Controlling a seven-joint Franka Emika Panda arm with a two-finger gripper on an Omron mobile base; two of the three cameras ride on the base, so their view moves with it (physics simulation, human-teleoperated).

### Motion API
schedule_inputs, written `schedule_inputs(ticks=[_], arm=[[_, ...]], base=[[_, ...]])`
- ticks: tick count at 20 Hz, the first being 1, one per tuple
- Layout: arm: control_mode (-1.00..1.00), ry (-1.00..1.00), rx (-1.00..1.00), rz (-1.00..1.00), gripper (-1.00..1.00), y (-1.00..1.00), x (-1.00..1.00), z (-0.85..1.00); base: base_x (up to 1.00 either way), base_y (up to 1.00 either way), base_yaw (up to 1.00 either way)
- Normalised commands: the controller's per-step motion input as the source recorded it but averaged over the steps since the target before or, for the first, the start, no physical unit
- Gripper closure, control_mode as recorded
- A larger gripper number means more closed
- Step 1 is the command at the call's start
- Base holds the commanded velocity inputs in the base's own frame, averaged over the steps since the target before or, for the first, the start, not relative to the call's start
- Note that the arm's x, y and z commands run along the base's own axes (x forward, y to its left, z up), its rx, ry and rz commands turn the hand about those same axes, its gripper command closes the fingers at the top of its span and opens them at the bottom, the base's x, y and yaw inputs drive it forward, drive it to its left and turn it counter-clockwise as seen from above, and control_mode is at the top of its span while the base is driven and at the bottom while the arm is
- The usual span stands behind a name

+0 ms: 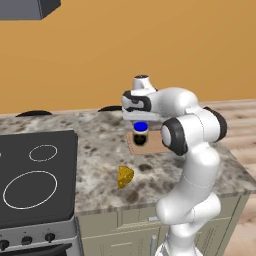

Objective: Retrieve the reheated potato from the microwave, then place the potato, cheese, and condiment on the cutting board.

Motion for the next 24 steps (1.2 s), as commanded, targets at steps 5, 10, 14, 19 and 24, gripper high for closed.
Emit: schedule_inputs(ticks=[5, 10, 14, 19, 24], arm=[[-1.0, 0.0, 0.0, 0.02, 1.0, 0.0, 0.17, -0.15], [-1.0, 0.0, 0.0, 0.02, 1.0, -0.01, 0.19, -0.13], [-1.0, 0.0, 0.0, 0.01, 1.0, -0.03, 0.24, -0.07], [-1.0, 0.0, 0.0, 0.02, 1.0, -0.01, 0.04, -0.11], [-1.0, 0.0, 0.01, 0.02, 1.0, 0.0, 0.01, -0.19]], base=[[0.0, 0.0, 0.0], [0.0, 0.0, 0.0], [0.0, 0.0, 0.0], [0.0, 0.0, 0.0], [0.0, 0.0, 0.0]])
